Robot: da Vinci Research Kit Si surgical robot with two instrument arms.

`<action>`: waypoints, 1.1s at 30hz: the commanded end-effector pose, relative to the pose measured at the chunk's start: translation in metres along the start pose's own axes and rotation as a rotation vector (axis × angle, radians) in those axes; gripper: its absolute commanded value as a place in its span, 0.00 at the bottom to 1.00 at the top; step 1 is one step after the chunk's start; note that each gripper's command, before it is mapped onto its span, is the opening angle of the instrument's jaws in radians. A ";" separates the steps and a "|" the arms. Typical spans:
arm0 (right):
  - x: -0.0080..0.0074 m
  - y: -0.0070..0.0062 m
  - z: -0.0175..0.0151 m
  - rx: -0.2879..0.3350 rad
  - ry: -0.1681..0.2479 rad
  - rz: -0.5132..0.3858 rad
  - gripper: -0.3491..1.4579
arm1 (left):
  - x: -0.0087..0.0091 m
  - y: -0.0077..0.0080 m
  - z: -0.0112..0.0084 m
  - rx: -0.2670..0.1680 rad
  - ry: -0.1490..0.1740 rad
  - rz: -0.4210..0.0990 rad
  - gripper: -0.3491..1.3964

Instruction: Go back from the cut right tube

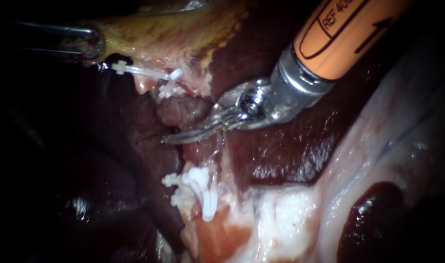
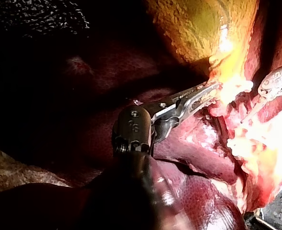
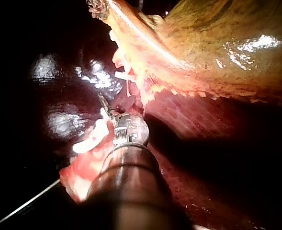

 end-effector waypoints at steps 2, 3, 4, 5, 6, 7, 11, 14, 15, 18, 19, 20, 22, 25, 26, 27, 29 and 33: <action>-0.0001 0.0000 0.0000 0.005 0.011 -0.001 0.23 | -0.0001 -0.0001 0.0000 0.000 0.000 0.001 0.00; -0.0001 -0.0001 0.0000 0.000 0.019 -0.001 0.43 | -0.0001 -0.0001 0.0000 0.000 0.000 0.001 0.00; -0.0001 -0.0001 0.0000 -0.016 0.032 -0.001 0.63 | -0.0001 -0.0001 0.0000 0.000 0.000 0.001 0.00; -0.0001 -0.0002 0.0000 -0.030 0.044 0.000 0.74 | -0.0001 -0.0002 0.0000 0.000 0.000 0.001 0.00; 0.0000 -0.0002 0.0001 -0.044 0.057 0.006 0.83 | -0.0001 -0.0002 0.0000 0.000 0.000 0.001 0.00; 0.0000 -0.0002 0.0001 -0.062 0.071 0.002 0.90 | -0.0001 -0.0003 0.0000 0.000 0.000 0.001 0.00; 0.0000 -0.0001 0.0004 -0.111 0.108 -0.034 0.98 | -0.0002 -0.0005 0.0001 0.000 0.000 0.001 0.00; -0.0002 -0.0003 0.0003 -0.144 0.125 -0.106 0.98 | -0.0002 -0.0005 0.0001 0.000 0.000 0.002 0.00; -0.0004 -0.0005 0.0001 -0.151 0.131 -0.132 0.98 | -0.0002 -0.0005 0.0001 0.000 0.000 0.002 0.00; -0.0017 -0.0019 -0.0011 -0.222 0.154 -0.212 0.98 | -0.0002 -0.0006 0.0001 0.000 0.000 0.002 0.00; -0.0022 -0.0024 -0.0016 -0.250 0.157 -0.247 0.98 | -0.0002 -0.0006 0.0001 0.000 0.000 0.002 0.00; -0.0028 -0.0031 -0.0021 -0.294 0.146 -0.297 0.98 | -0.0002 -0.0006 0.0001 0.000 0.000 0.002 0.00; -0.0035 -0.0038 -0.0030 -0.357 0.100 -0.360 0.98 | -0.0003 -0.0008 0.0001 0.000 0.000 0.002 0.00; -0.0045 -0.0047 -0.0047 -0.445 -0.003 -0.436 0.98 | -0.0004 -0.0010 0.0001 0.000 0.000 0.003 0.00; -0.0047 -0.0049 -0.0053 -0.464 -0.031 -0.455 0.98 | -0.0004 -0.0010 0.0001 0.000 0.000 0.003 0.00; -0.0051 -0.0052 -0.0063 -0.485 -0.057 -0.470 0.98 | -0.0004 -0.0010 0.0001 0.000 0.000 0.003 0.00; -0.0058 -0.0057 -0.0077 -0.511 -0.081 -0.485 0.98 | -0.0004 -0.0010 0.0001 0.000 0.000 0.003 0.00; -0.0072 -0.0065 -0.0107 -0.552 -0.094 -0.517 0.98 | -0.0004 -0.0011 0.0001 -0.001 -0.001 0.003 0.00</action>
